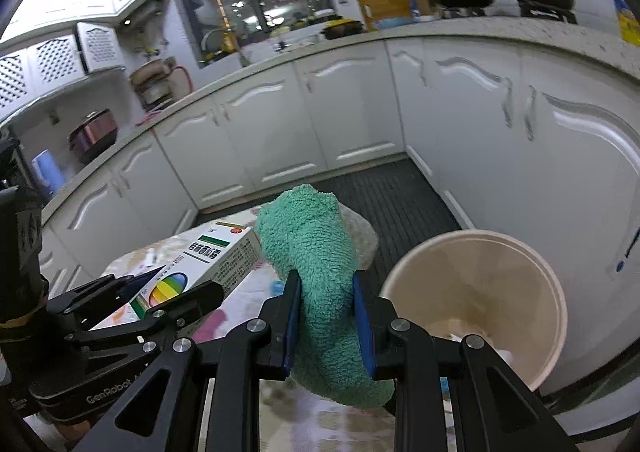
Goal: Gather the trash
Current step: 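Carry the green towel and rainbow medicine box over the beige bin, then open the right tool over the bin while the left tool releases the medicine box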
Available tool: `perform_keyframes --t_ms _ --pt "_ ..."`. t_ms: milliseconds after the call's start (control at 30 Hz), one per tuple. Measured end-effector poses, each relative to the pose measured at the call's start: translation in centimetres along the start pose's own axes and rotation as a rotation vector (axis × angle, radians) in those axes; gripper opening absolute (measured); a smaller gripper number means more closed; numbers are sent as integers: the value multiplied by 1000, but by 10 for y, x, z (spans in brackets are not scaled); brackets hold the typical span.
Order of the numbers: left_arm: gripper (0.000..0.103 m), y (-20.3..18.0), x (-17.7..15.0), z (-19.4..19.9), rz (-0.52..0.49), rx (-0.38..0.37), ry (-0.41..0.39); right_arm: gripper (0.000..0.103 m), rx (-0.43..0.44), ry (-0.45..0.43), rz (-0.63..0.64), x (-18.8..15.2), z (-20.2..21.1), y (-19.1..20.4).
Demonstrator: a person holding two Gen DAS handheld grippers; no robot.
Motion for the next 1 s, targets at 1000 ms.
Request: perform_keyframes --t_ms 1000 --pt "50 -99 -11 -141 104 -215 224 26 -239 157 -162 -50 -56 -155"
Point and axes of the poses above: each gripper's, at about its wrist camera, not at the fingertips, and z roughly against the way its jaws point, y to its left, x to its top, the point moved 6 cm from there along -z, roughly the way its jaws point, and after that the axes turned 10 degrees about -y, right-handed, at the moved point
